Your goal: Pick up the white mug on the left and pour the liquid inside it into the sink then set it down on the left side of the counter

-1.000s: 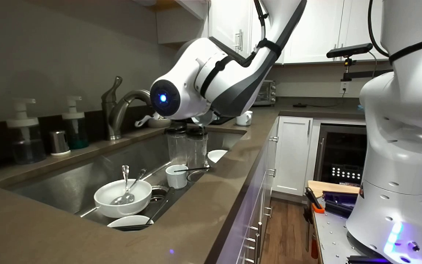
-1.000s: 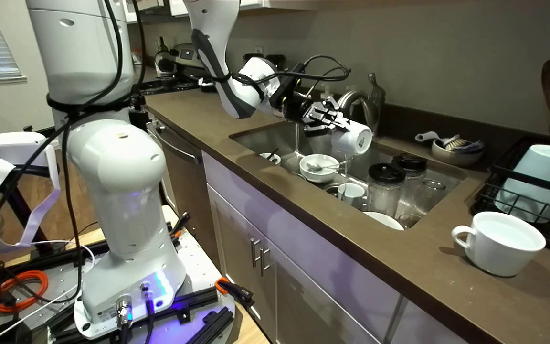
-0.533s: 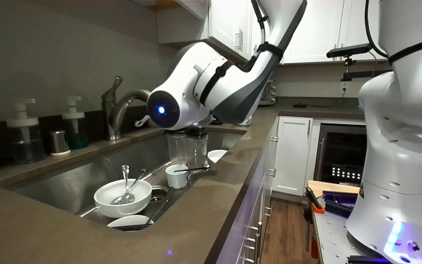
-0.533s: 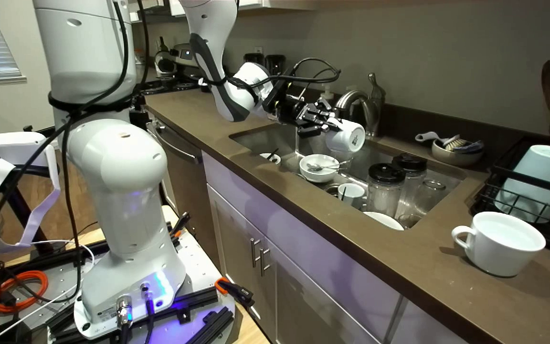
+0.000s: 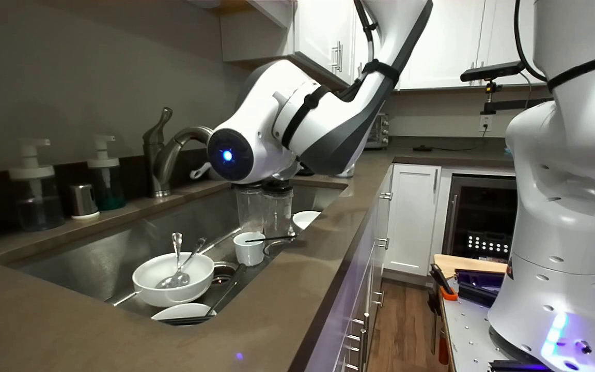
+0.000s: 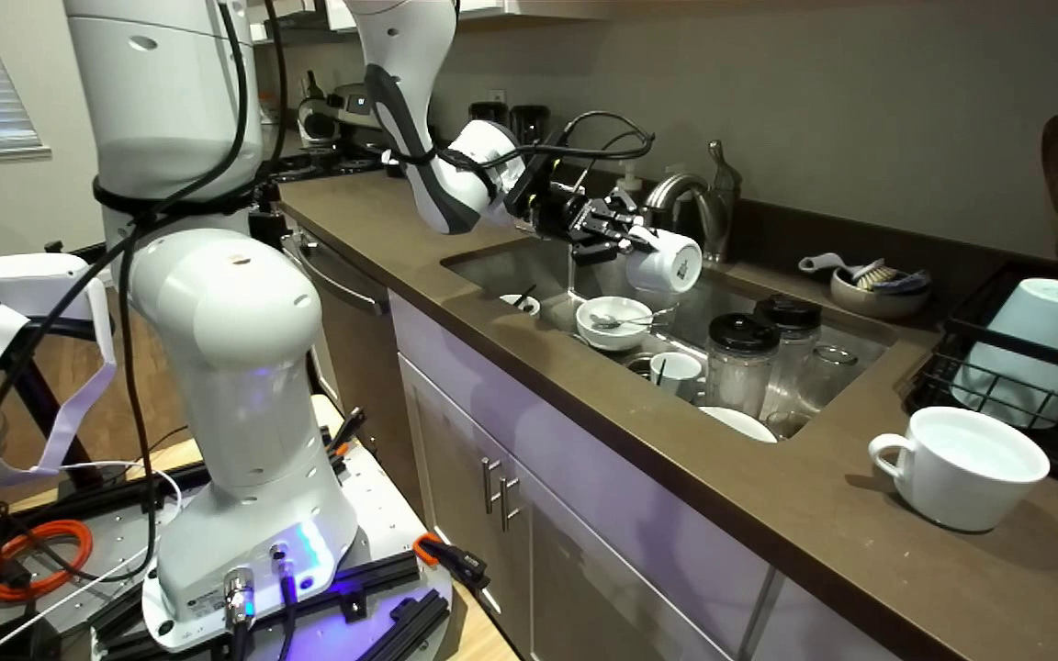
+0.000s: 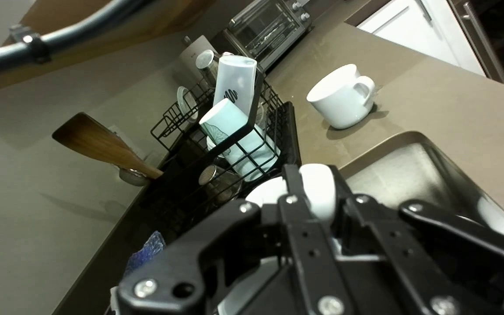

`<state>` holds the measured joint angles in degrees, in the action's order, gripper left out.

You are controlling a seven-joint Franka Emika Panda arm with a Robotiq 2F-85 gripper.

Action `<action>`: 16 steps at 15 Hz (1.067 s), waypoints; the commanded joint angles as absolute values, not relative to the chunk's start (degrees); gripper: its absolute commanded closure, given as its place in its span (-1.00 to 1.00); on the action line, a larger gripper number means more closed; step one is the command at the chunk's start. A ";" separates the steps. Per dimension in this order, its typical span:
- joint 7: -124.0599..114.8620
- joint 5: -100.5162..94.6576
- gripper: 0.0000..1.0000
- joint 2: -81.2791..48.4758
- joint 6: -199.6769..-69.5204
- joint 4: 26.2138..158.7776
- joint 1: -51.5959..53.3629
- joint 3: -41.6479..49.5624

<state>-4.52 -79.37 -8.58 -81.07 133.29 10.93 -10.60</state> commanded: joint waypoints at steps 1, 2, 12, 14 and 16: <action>-4.54 -79.31 0.92 -8.70 -80.91 133.17 10.72 -10.90; -4.34 -78.46 0.92 -8.50 -81.19 133.44 11.00 -11.27; -2.54 -67.73 0.92 -1.79 -94.46 136.10 12.23 -15.04; -3.13 -66.09 0.92 0.18 -98.62 136.81 12.94 -15.57; -3.16 -65.27 0.92 2.17 -103.41 137.47 13.59 -15.82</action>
<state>-4.39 -67.17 -3.27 -98.01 134.87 12.77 -15.44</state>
